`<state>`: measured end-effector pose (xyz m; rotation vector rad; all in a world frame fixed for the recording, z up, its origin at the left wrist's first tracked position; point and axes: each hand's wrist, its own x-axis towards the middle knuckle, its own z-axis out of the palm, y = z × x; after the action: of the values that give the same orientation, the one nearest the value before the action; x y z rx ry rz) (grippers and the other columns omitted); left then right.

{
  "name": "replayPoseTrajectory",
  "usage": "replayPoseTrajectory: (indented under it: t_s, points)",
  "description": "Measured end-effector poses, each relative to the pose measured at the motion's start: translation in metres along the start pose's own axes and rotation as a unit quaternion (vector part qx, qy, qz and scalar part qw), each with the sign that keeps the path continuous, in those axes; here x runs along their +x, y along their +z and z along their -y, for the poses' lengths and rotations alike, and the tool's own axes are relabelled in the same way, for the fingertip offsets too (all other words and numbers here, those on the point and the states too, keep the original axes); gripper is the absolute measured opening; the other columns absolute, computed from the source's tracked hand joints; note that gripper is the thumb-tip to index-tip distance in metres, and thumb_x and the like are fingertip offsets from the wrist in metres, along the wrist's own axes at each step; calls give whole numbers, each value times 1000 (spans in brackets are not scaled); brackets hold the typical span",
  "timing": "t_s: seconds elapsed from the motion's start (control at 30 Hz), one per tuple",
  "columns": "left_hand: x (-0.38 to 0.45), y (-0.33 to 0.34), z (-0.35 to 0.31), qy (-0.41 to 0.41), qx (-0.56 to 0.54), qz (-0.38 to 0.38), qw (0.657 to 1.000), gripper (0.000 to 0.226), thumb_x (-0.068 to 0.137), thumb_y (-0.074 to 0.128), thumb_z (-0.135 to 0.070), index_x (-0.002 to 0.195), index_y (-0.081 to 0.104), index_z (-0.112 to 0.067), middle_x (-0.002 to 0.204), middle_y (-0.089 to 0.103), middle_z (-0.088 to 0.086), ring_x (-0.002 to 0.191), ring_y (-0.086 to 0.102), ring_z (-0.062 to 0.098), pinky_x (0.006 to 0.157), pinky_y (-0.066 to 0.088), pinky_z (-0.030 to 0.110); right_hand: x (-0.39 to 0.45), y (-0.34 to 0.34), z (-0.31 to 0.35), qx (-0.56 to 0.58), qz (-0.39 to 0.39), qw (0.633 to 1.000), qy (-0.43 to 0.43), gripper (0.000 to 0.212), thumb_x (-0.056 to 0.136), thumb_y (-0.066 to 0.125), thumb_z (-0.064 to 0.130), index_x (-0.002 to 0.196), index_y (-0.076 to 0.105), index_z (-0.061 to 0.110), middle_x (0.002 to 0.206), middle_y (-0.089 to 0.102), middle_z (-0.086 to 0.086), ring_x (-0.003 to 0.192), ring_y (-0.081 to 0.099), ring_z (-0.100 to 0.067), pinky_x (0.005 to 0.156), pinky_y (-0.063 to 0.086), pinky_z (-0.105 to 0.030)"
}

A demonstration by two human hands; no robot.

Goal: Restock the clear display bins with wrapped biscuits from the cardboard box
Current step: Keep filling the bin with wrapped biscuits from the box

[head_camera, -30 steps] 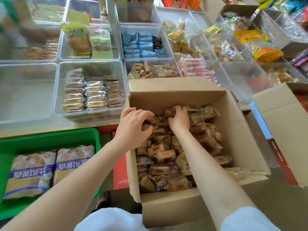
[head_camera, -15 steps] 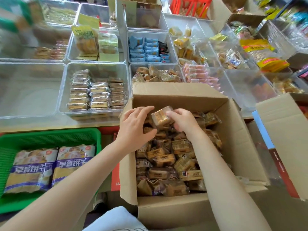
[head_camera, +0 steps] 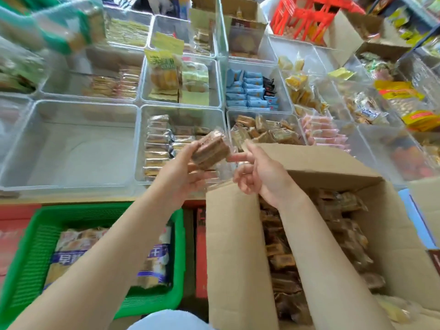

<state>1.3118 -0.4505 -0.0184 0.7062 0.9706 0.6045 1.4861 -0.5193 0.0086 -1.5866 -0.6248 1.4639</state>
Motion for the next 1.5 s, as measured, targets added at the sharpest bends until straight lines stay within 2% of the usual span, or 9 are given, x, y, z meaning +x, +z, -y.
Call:
replayPoseTrajectory:
  t_s: [0.17, 0.33, 0.5, 0.6, 0.73, 0.97, 1.1, 1.27, 1.5]
  points:
    - [39, -55, -3, 215, 190, -23, 958, 41, 88, 77, -19, 121, 61, -37, 115, 67, -9, 96, 70, 8, 77, 57, 25, 55, 85, 5, -21, 27, 999, 17, 43, 101, 54, 47, 118, 68, 10, 104, 75, -12, 86, 73, -27, 70, 60, -38]
    - [106, -104, -1, 302, 399, -55, 864, 77, 85, 77, -39, 151, 38, -30, 143, 51, -10, 130, 48, 5, 107, 42, 26, 135, 109, 5, -39, -118, 992, 17, 26, 95, 66, 21, 120, 62, 14, 100, 73, -3, 84, 71, -16, 71, 61, -34]
    - [165, -164, 23, 208, 681, -84, 697, 70, 101, 46, -53, 160, 25, -22, 168, 17, 3, 156, 7, 21, 126, 3, 45, 218, 80, 7, -391, -234, 886, -92, 27, 91, 70, 29, 115, 60, 24, 107, 66, 5, 99, 64, -17, 88, 54, -38]
    - [171, -177, 39, 216, 730, -82, 643, 62, 102, 36, -51, 156, 36, -19, 164, 30, 7, 154, 18, 24, 125, 3, 47, 262, 77, 6, -518, -226, 813, -138, 31, 95, 65, 20, 125, 59, 23, 119, 63, 0, 108, 59, -21, 96, 52, -42]
    - [174, -176, 38, 217, 722, -75, 653, 65, 98, 31, -51, 155, 38, -20, 162, 34, 6, 153, 23, 23, 125, 4, 49, 302, 86, -10, -628, -162, 750, -135, 40, 97, 58, 14, 135, 54, 28, 123, 59, -4, 114, 55, -26, 93, 51, -43]
    - [172, -177, 38, 198, 728, -73, 652, 62, 104, 30, -50, 157, 30, -20, 166, 25, 5, 155, 12, 22, 124, -8, 48, 315, 94, -25, -676, -74, 732, -47, 47, 100, 46, 10, 144, 50, 29, 136, 54, -6, 121, 53, -29, 98, 48, -42]
    - [173, -176, 38, 210, 733, -84, 642, 61, 101, 35, -50, 153, 41, -17, 160, 37, 7, 153, 24, 23, 124, -2, 49, 307, 104, -42, -645, -48, 762, 1, 66, 100, 36, 6, 160, 19, 25, 168, 9, -8, 154, 8, -26, 123, 16, -43]
    - [171, -175, 34, 202, 736, -75, 642, 60, 99, 38, -50, 150, 44, -18, 158, 40, 5, 152, 24, 22, 124, -3, 49, 284, 117, -52, -665, -41, 746, 16, 69, 103, 32, 10, 162, 0, 24, 168, -15, -7, 155, -9, -29, 123, 15, -45]
    - [144, -152, 22, 149, 670, -85, 722, 55, 98, 50, -34, 150, 41, -18, 154, 43, 5, 146, 32, 22, 125, 7, 49, 188, 104, -30, -583, -67, 802, -111, 40, 103, 45, 21, 142, 53, 17, 146, 52, -6, 134, 47, -23, 115, 33, -42]
